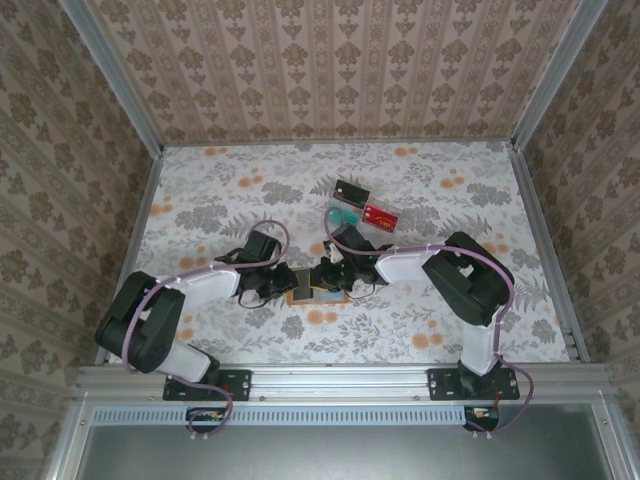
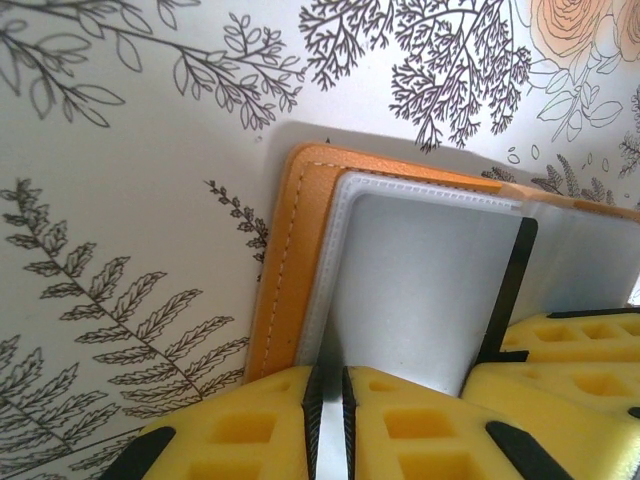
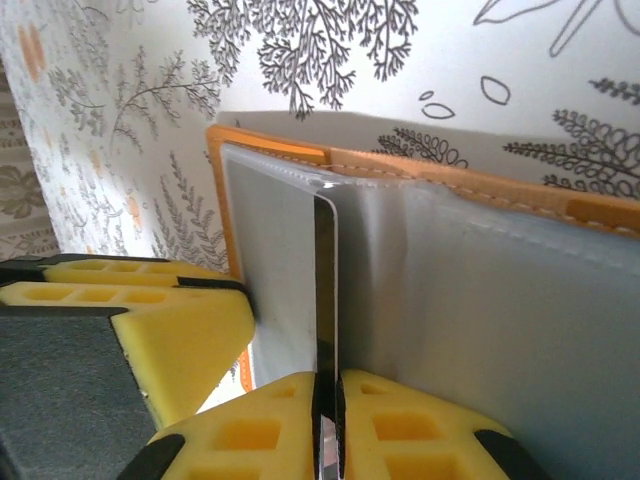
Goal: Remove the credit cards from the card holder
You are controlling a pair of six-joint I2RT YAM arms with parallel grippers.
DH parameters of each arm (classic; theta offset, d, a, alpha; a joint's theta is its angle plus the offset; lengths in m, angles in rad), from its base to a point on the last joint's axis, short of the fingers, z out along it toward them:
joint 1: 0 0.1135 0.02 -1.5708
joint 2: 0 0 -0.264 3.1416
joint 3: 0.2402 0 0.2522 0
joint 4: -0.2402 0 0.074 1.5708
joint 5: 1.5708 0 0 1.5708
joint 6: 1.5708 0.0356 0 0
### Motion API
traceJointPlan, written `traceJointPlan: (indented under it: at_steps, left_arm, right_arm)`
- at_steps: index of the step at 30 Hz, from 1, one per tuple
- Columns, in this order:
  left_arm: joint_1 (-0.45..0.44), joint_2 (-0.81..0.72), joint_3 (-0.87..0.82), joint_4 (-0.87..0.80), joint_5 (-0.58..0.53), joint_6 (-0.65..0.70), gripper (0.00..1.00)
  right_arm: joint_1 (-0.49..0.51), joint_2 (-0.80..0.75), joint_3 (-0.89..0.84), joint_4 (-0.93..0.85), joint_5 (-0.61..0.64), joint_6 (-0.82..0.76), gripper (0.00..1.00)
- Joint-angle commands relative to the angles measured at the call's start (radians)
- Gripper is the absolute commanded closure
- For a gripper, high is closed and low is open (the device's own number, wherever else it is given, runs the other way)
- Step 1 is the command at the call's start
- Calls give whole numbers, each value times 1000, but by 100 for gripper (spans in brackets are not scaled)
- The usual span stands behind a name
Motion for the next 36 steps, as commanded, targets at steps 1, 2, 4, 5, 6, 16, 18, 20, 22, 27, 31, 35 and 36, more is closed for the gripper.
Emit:
traceJointPlan:
  at_steps: [1, 2, 4, 5, 6, 16, 18, 20, 22, 27, 31, 35, 36]
  left_arm:
    - [-5, 16, -24, -29, 14, 4, 82]
    - [-3, 13, -22, -35, 11, 6, 82]
    - [0, 6, -23, -46, 2, 11, 82]
    - [1, 2, -25, -50, -2, 12, 81]
    - [4, -1, -27, -53, -4, 13, 81]
    - [31, -21, -41, -71, -5, 29, 79]
    - [35, -21, -41, -75, -2, 32, 79]
    - [38, -22, -39, -75, 0, 33, 79]
    - [40, -24, -35, -75, 2, 34, 79]
    - [41, -41, -10, -73, 17, 64, 78]
    - [42, -62, 30, -83, 42, 119, 72]
    - [49, -94, 60, -42, 113, 141, 61]
    - [52, -104, 64, -11, 146, 140, 56]
  right_arm:
    - [10, -38, -9, 106, -53, 13, 89]
    - [10, -40, -8, 97, -50, 12, 90]
    - [8, -45, -9, 69, -36, 5, 92]
    - [8, -47, -8, 48, -29, 1, 92]
    - [8, -49, -6, 28, -21, -6, 93]
    - [-19, -94, -44, -61, 26, -30, 95]
    - [-24, -100, -46, -78, 34, -40, 96]
    - [-25, -116, -54, -92, 50, -52, 97]
    - [-26, -134, -62, -103, 58, -63, 98]
    - [-36, -209, -95, -118, 83, -111, 100]
    - [-54, -275, -134, -95, 81, -170, 100]
    - [-99, -337, -178, -44, 30, -194, 100]
    - [-115, -350, -191, -12, -5, -192, 100]
